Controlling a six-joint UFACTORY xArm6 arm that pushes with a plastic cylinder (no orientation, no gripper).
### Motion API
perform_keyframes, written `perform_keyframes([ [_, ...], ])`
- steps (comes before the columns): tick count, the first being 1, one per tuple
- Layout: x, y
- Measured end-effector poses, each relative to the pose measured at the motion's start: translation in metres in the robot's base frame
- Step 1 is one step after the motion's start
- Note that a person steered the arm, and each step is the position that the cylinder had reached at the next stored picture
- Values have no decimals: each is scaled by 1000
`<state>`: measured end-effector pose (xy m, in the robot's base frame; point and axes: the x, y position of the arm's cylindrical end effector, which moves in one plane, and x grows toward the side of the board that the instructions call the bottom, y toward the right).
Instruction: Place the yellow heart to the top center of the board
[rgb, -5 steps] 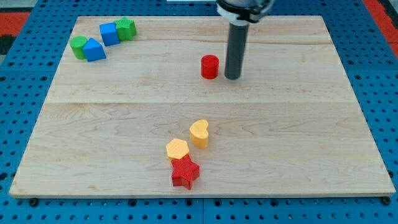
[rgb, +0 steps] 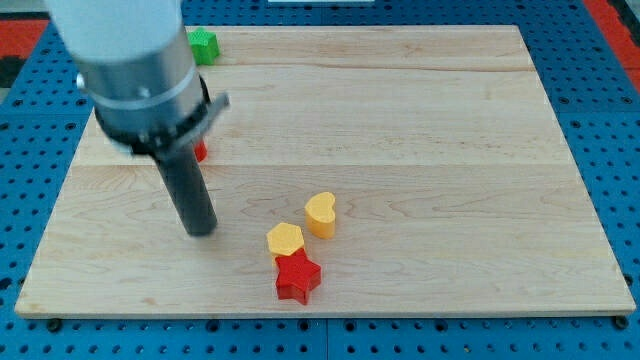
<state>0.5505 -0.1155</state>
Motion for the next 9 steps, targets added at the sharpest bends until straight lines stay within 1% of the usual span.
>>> perform_keyframes([
  [1, 31, 34],
  [2, 53, 51],
  [3, 37, 81],
  [4, 1, 84],
  [5, -6, 115],
  [6, 8, 166],
  [7, -22, 142],
  [8, -34, 90],
  [9, -55, 63],
])
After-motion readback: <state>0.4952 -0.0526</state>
